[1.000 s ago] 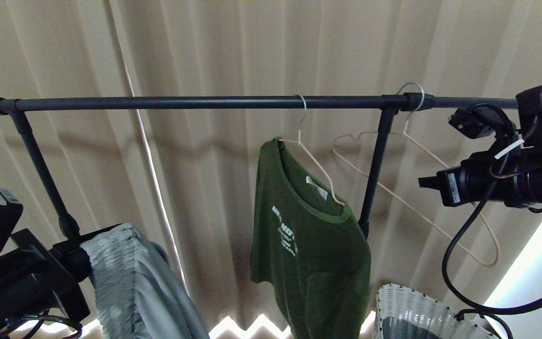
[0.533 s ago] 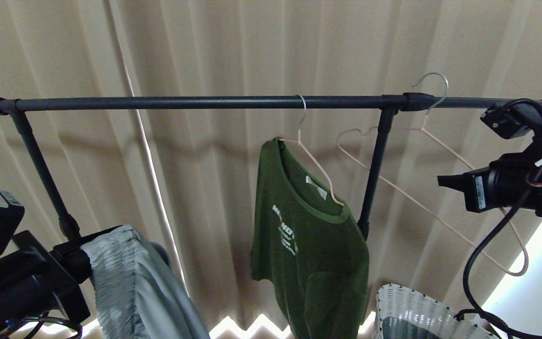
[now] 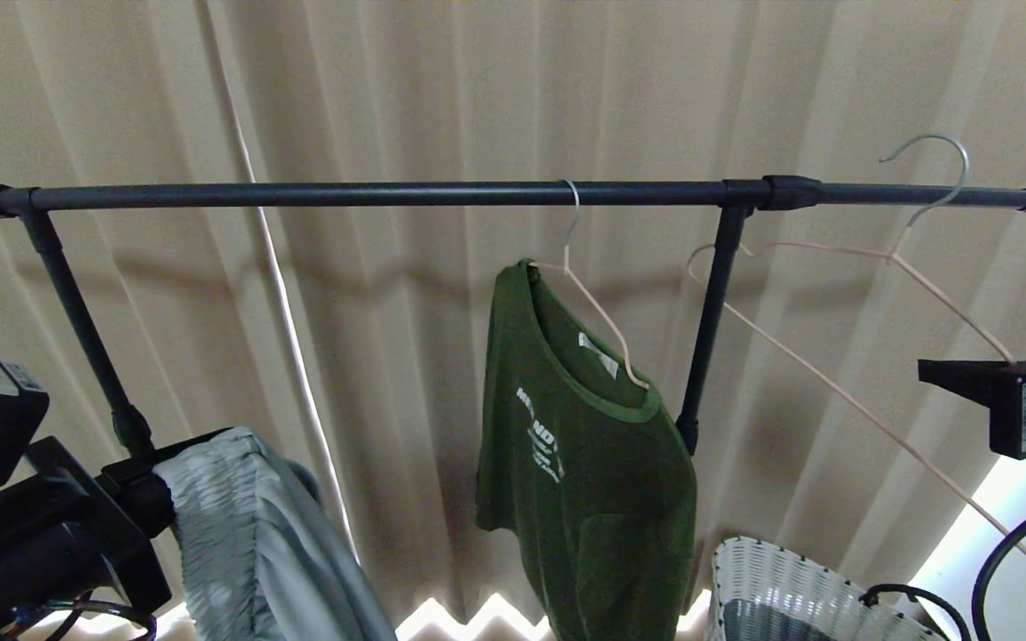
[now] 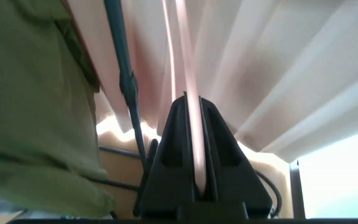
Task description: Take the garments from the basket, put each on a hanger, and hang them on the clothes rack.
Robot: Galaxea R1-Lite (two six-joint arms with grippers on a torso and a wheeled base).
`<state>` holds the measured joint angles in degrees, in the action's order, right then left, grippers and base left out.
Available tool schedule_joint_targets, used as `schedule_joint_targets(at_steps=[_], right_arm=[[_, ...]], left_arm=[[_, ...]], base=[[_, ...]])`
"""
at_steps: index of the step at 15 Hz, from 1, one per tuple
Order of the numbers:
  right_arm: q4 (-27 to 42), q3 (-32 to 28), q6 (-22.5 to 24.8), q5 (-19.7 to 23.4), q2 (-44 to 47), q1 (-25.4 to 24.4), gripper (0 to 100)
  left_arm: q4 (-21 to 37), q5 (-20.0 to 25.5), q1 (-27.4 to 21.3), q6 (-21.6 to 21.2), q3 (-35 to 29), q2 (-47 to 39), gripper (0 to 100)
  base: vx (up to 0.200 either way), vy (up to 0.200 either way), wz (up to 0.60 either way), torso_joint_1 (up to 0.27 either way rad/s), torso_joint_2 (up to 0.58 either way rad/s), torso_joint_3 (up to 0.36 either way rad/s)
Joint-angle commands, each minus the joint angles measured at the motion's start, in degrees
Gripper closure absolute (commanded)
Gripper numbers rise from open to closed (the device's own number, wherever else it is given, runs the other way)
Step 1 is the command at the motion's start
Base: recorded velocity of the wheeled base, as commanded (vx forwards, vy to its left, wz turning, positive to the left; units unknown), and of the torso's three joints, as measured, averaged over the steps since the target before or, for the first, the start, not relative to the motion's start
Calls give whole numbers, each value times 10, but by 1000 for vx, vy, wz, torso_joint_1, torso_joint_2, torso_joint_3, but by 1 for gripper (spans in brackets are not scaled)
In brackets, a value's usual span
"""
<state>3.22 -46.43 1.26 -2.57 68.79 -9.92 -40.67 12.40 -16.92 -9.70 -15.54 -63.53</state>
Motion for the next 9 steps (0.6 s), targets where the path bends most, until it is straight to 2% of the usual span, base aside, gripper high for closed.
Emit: schedule_joint_targets(at_steps=[1,4,7,9], right_arm=[[-3,32,2,-1,-45,1,100],[-1,45,9,-1,-65,1,100],[-1,55,10,-1,-67,2,100],[-1,55,10,-1,-67,1,100]], left_arm=[[0,0,1,-1,1,0,100],[1,0,2,-5,5,6,100],[0,-1,2,-36,18,12,100],[0,-1,2,-36,22,22,100]], base=[[0,0,0,0,0,0],[0,0,0,0,0,0],[-200,0,0,9,4,6],[-200,0,0,-5,0,5]])
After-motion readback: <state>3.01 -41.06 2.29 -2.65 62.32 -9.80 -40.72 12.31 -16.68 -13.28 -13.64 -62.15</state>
